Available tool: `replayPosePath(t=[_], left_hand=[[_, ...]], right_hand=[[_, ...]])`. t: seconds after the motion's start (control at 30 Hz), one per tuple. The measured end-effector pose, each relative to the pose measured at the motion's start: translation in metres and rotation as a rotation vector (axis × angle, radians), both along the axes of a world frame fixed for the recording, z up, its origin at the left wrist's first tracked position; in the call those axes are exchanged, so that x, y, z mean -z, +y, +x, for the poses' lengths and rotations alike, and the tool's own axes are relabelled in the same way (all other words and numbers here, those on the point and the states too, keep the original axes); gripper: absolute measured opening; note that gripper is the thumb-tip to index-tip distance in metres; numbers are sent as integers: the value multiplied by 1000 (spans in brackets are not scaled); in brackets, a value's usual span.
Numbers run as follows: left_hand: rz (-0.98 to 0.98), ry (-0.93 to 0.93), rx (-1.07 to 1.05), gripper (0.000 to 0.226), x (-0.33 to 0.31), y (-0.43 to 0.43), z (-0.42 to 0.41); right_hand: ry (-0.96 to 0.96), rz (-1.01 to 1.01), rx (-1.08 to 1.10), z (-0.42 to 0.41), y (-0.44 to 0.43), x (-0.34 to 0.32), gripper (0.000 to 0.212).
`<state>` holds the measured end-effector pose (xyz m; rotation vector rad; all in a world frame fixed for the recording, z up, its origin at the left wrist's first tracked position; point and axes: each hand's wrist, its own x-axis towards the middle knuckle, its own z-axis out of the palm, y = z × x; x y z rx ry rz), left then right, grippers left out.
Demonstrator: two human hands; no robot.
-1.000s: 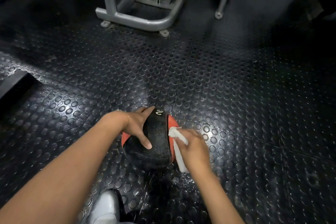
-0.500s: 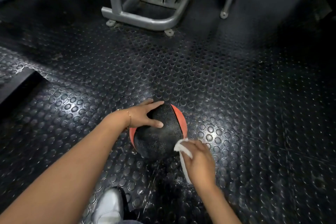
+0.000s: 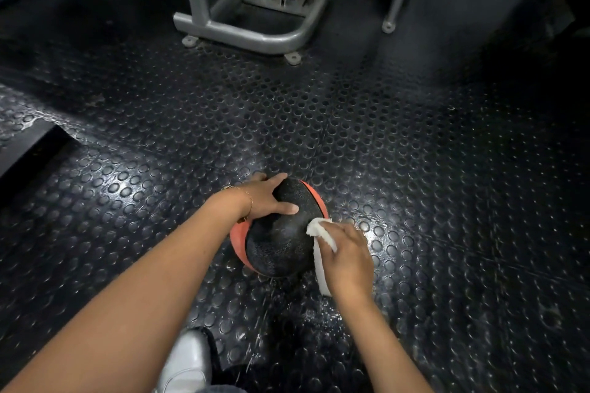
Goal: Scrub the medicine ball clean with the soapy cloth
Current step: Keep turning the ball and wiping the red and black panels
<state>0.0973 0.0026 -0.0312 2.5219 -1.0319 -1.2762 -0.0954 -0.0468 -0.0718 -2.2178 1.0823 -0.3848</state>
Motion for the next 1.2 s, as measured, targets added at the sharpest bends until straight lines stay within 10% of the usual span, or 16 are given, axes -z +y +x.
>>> replayPosePath(t=[0.4, 0.63, 1.2], left_hand=[[20, 0, -94, 87, 1, -16, -5], [-409, 132, -92, 69, 3, 26, -1], [-125, -279, 440, 134, 16, 6, -6]], right_hand=[[-102, -59, 11, 7, 8, 0, 27], [-33, -48, 19, 30, -12, -15, 23], [-65, -236, -27, 31, -40, -13, 25]])
